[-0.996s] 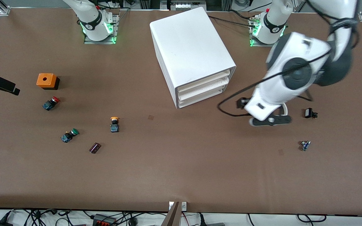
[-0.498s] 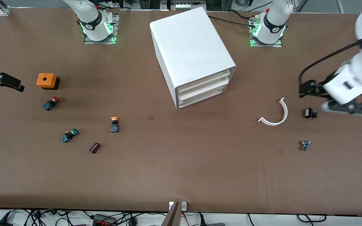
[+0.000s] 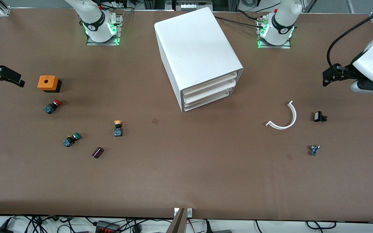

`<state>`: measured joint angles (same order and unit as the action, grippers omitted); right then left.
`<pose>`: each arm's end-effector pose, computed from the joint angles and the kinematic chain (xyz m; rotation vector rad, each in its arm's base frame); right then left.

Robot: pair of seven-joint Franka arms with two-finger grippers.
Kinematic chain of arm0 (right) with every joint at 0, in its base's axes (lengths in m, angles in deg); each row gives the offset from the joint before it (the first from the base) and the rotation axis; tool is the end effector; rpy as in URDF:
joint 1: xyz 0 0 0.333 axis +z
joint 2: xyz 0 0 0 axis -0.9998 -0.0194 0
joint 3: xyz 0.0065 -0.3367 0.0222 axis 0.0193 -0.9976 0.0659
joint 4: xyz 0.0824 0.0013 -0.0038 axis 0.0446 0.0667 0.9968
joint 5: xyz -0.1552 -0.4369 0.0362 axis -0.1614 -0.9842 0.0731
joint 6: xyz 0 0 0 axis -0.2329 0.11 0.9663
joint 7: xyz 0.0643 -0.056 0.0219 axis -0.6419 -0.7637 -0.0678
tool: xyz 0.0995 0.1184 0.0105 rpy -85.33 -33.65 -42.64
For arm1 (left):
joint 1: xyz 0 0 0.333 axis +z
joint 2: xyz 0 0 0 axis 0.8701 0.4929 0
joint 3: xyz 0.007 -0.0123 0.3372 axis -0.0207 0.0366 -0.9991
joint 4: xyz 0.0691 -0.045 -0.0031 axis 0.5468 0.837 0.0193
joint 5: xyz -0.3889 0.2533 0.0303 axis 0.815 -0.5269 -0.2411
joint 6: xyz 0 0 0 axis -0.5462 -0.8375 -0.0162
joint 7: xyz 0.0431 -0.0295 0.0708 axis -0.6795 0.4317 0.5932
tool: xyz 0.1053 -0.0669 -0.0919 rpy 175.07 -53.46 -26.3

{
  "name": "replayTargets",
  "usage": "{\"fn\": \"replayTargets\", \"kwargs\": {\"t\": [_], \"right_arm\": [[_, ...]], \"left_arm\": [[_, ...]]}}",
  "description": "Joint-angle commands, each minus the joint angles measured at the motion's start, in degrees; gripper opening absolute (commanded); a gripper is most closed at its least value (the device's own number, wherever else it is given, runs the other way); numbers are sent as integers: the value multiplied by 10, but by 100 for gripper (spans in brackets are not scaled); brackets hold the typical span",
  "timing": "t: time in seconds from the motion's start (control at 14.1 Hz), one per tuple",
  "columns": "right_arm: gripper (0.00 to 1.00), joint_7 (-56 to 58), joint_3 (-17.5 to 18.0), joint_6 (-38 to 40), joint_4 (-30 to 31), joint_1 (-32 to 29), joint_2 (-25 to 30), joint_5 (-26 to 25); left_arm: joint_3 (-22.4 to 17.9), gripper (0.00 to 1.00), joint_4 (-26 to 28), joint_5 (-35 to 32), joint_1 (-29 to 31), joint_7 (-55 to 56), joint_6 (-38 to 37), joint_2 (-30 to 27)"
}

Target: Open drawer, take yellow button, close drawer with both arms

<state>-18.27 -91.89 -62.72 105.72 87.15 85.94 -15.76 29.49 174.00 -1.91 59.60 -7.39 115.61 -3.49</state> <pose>0.6291 -0.0676 0.5509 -3.1289 0.1435 0.0298 0.6222 -0.0276 0.5592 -3.1001 0.1560 0.0420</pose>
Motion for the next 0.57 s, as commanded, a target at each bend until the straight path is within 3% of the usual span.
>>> {"fn": "replayTargets", "kwargs": {"t": [0.0, 0.5], "right_arm": [[100, 16, 6, 4, 19, -4, 21, -8], [100, 16, 6, 3, 22, -3, 21, -11]], "left_arm": [[1, 100, 13, 2, -1, -8, 8, -12], [3, 100, 10, 2, -1, -8, 8, -12]]}}
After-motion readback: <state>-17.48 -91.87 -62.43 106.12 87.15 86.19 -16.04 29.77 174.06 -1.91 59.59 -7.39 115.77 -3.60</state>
